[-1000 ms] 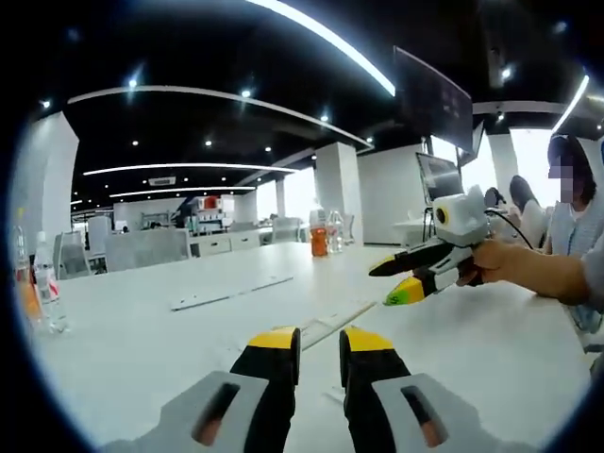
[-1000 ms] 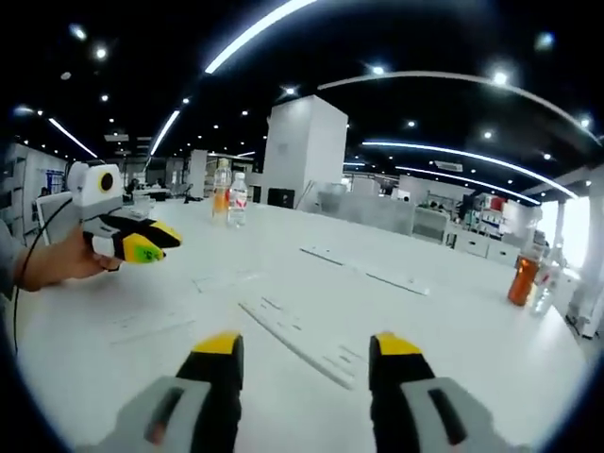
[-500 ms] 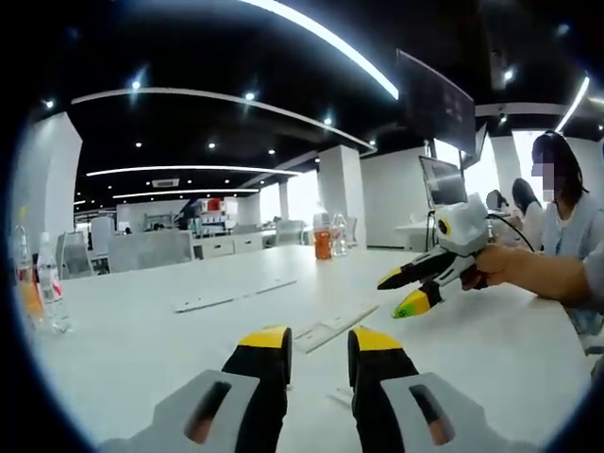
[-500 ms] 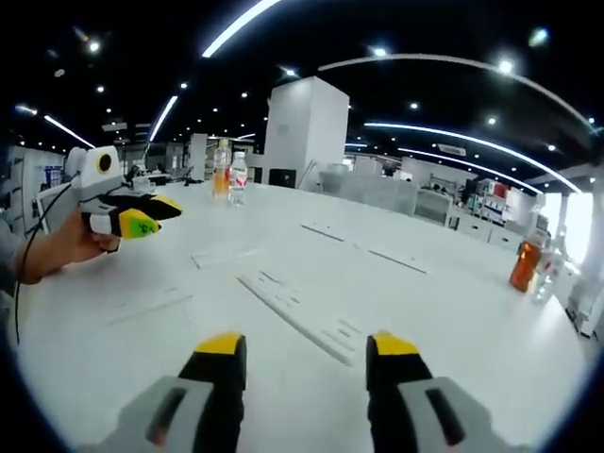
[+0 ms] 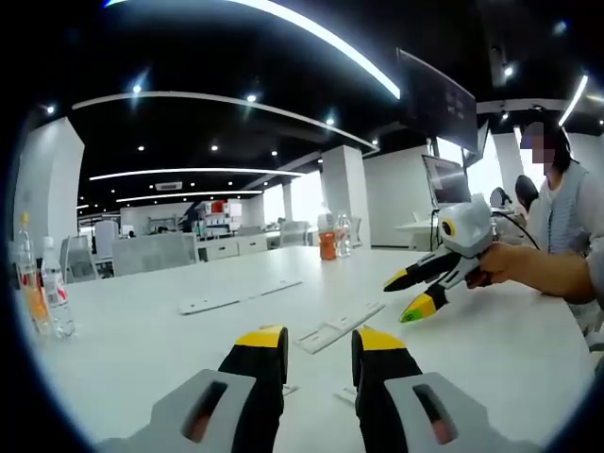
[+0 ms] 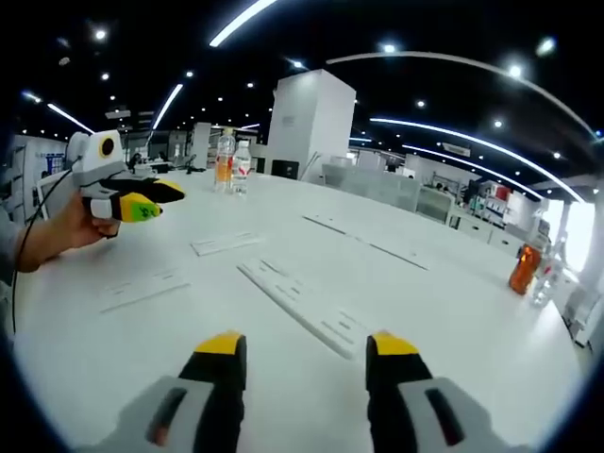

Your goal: Locate the socket holder cover, grip the socket holder cover, clip it into the socket holder slot.

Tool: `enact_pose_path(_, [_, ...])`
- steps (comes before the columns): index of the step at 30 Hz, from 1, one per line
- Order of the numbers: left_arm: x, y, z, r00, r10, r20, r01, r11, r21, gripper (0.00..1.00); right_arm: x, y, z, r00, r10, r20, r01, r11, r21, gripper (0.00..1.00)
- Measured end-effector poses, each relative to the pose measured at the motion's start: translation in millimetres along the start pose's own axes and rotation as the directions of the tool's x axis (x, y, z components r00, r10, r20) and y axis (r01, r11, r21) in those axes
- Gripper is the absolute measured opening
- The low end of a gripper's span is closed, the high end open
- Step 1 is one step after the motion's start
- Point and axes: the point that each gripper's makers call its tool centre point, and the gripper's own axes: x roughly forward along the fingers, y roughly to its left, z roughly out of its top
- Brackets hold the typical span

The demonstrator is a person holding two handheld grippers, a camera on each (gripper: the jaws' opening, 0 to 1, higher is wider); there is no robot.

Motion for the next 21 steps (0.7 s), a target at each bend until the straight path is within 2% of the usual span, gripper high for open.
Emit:
enact_pose_path(2, [0.2, 0.0, 1.2, 1.000, 0.001, 0.003, -0.001, 1.000, 0.001, 0.28, 2.7, -3.1, -5.3, 1.000, -0.006, -0.010, 0.006, 1.000, 0.019, 0.49])
enact_pose_path(5, [0.6, -3.4, 3.9, 1.000, -0.017, 0.016, 0.017, 1.000, -0.009, 0.28, 7.9, -0.7, -8.7, 1.000, 0.020, -0.012, -0.018, 0.995, 0.097, 0.47])
enact_pose_path(11, [0.0, -5.1, 6.2, 0.999, -0.023, 0.022, 0.023, 1.000, -0.005, 0.27, 9.3, -12.2, -6.9, 1.000, -0.017, 0.003, 0.016, 0.994, 0.113, 0.48])
enact_pose_path(21, [-0.7, -6.2, 8.4, 0.999, -0.024, 0.026, 0.024, 1.000, 0.000, 0.27, 13.4, -10.7, -9.1, 1.000, 0.005, 0.000, -0.005, 0.989, 0.150, 0.47])
